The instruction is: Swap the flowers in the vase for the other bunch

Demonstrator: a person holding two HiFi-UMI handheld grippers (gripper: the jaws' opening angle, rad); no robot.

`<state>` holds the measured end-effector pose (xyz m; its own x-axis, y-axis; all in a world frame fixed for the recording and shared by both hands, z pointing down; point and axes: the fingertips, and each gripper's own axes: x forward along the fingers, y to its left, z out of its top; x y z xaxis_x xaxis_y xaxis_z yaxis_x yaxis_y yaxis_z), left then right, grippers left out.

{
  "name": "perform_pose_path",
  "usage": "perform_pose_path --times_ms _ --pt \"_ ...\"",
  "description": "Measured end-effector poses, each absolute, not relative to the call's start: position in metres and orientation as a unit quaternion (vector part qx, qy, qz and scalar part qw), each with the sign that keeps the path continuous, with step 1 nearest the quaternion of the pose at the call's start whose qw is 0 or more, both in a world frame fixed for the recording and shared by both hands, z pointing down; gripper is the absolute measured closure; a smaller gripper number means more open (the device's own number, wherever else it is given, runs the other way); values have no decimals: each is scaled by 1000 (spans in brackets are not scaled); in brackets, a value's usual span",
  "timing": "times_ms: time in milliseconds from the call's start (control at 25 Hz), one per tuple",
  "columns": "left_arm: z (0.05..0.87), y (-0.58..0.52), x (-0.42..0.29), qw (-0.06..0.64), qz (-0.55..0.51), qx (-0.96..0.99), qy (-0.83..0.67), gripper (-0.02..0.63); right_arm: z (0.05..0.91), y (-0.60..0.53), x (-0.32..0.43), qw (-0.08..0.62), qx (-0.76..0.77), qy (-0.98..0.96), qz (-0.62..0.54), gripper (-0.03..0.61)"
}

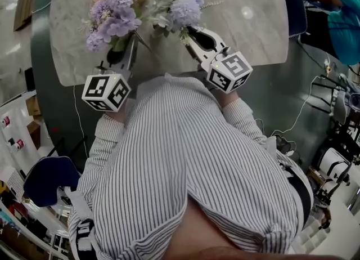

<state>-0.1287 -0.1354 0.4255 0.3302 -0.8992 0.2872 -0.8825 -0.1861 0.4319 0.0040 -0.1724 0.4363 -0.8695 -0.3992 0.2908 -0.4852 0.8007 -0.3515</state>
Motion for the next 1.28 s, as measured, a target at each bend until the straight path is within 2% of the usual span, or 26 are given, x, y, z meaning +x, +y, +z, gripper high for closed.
perform_pose_path --times_ms 280,1040,1280 --pt "411 -135 -130 254 -22 773 -581 565 425 -172 8 96 244 -943 203 541" --pt "374 -154 -147 185 -68 780 -594 566 398 -226 78 62 383 -908 156 545" --pt "371 -156 -145 185 -74 784 -588 566 383 -221 66 46 367 -918 145 555"
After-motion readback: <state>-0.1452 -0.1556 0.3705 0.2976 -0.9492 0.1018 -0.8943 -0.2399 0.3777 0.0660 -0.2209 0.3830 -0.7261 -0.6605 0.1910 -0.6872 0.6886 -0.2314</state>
